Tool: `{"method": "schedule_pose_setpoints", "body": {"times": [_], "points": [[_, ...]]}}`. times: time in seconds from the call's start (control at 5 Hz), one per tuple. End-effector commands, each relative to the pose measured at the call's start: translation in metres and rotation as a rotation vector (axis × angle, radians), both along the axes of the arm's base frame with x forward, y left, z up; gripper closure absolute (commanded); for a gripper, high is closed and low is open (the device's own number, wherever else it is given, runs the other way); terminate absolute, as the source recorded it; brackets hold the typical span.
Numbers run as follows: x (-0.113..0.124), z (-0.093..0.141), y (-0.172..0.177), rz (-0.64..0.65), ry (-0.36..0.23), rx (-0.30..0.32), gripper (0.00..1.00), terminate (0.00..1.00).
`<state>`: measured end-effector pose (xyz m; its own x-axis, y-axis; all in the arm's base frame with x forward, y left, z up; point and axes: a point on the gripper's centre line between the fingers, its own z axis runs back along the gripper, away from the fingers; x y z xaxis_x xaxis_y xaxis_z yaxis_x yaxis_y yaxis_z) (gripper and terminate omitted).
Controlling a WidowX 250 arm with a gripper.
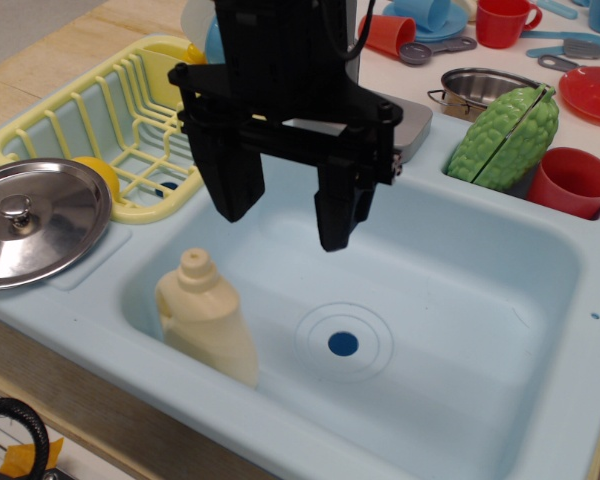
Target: Put detergent from sink into drying rack
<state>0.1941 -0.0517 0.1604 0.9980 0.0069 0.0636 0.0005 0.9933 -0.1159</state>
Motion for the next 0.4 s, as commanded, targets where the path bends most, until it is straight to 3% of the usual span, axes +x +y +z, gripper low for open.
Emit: {"method": "schedule_pose_setpoints", "body": {"times": [0.0, 0.2], "points": [[0.000, 0.000, 0.000, 0.000, 0.000, 0.000, 0.00, 0.00], [-0.002, 0.015, -0.002, 0.115, -0.003, 0.069, 0.00, 0.00]]}}
